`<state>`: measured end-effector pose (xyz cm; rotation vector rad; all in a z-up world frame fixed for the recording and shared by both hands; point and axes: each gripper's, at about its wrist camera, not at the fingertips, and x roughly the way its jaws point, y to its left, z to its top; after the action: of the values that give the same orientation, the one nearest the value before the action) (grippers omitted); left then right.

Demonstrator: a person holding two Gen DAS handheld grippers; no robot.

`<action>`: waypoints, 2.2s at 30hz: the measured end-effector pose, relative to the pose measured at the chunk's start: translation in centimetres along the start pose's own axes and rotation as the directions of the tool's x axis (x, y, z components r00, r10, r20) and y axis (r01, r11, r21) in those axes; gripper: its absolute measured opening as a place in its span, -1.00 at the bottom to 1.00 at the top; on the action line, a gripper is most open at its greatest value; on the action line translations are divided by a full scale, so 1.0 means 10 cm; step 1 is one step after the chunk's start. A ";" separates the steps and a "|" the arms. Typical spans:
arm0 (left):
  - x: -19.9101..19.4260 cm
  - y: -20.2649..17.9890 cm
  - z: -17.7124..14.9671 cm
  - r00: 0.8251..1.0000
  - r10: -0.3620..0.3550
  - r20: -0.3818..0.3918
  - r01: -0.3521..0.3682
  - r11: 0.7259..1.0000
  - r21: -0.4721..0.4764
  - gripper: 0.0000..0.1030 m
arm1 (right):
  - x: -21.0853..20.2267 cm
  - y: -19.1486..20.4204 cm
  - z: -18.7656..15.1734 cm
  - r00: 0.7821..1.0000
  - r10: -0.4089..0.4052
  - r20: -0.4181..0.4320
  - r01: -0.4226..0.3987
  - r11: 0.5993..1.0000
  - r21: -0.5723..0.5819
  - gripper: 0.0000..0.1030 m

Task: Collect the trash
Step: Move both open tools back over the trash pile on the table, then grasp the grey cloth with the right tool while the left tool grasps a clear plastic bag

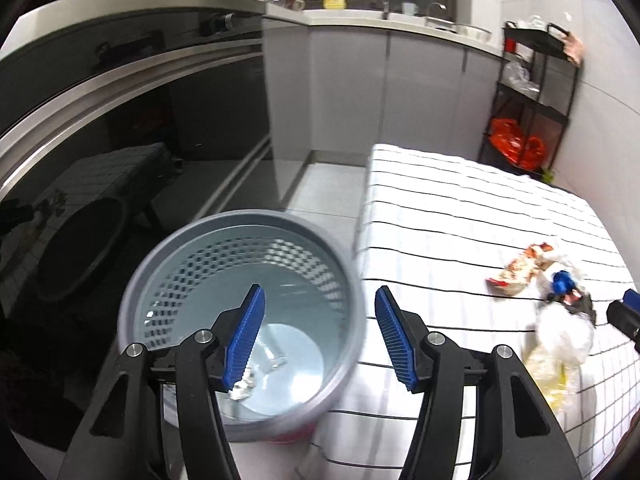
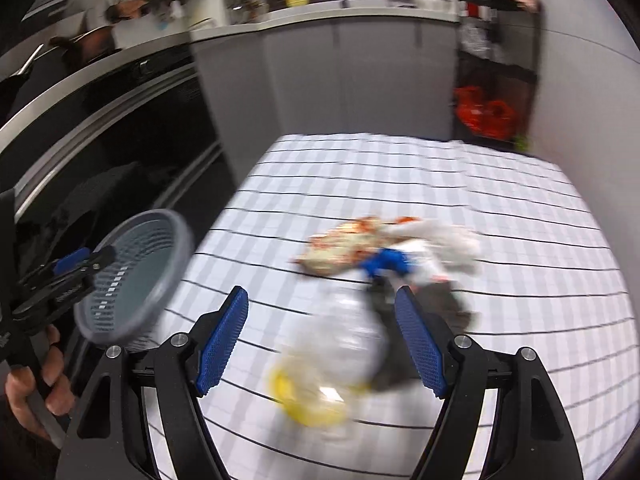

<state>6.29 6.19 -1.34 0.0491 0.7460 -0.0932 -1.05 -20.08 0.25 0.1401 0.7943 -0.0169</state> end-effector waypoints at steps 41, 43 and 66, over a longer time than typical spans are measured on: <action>0.03 -1.38 -0.42 0.975 -0.210 -0.067 0.219 0.955 0.200 0.52 | 0.77 -0.73 -0.39 0.976 -0.033 -0.214 0.049 0.996 0.070 -0.14; 0.03 -1.40 -0.44 0.974 -0.214 -0.071 0.224 0.953 0.203 0.52 | 0.77 -0.73 -0.40 0.976 -0.026 -0.218 0.043 0.996 0.072 -0.39; 0.07 -1.96 -0.63 0.942 -0.309 -0.128 0.333 0.902 0.276 0.74 | 0.11 -1.29 -0.29 0.999 -0.015 -0.049 0.026 0.969 0.247 -0.74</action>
<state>0.54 -12.90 -6.65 0.2149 0.8128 -0.5223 -3.24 -32.41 -4.07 0.3704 0.8388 -0.1333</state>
